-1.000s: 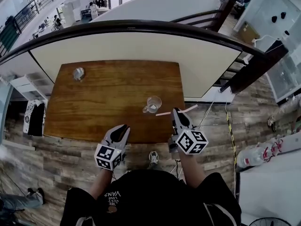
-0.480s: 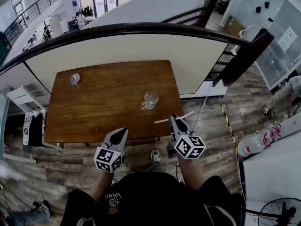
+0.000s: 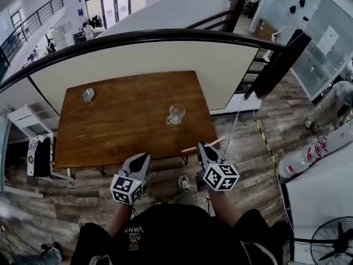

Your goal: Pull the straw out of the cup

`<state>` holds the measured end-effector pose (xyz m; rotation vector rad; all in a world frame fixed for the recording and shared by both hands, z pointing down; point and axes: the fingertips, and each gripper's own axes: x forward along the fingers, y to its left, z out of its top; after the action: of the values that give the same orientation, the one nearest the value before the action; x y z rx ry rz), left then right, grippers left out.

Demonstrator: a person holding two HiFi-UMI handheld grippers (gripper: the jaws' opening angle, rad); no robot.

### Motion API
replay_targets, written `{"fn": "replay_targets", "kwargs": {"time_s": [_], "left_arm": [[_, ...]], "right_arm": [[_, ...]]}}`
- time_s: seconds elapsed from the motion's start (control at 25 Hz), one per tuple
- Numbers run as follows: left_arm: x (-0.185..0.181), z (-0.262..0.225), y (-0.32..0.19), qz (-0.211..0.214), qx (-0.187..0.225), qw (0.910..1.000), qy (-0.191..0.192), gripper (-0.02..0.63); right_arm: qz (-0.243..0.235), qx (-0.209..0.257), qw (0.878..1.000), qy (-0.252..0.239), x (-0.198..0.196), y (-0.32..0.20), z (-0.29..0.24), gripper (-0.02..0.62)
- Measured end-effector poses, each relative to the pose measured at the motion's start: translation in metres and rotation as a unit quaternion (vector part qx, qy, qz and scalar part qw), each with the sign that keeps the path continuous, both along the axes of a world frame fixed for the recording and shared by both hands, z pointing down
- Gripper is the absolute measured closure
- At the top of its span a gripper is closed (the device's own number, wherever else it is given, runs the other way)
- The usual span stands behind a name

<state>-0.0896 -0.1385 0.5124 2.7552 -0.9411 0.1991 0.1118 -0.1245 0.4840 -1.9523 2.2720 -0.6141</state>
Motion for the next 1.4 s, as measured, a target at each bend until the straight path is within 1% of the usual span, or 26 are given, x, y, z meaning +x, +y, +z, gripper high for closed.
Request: {"fn": "replay_targets", "kwargs": {"time_s": [0.52, 0.92, 1.4], "left_arm": [[-0.009, 0.005, 0.029, 0.025, -0.001, 0.9997, -0.003, 0.595], [-0.012, 0.010, 0.039, 0.022, -0.007, 0.9997, -0.003, 0.595], [-0.013, 0.012, 0.047, 0.014, -0.009, 0.9999, -0.003, 0.595]], "right_arm": [[0.013, -0.019, 1.000, -0.005, -0.021, 0.041, 0.020, 0.555], [0.012, -0.043, 0.999, 0.000, -0.026, 0.055, 0.035, 0.557], [0.007, -0.046, 0.999, 0.004, -0.026, 0.057, 0.039, 0.557]]}}
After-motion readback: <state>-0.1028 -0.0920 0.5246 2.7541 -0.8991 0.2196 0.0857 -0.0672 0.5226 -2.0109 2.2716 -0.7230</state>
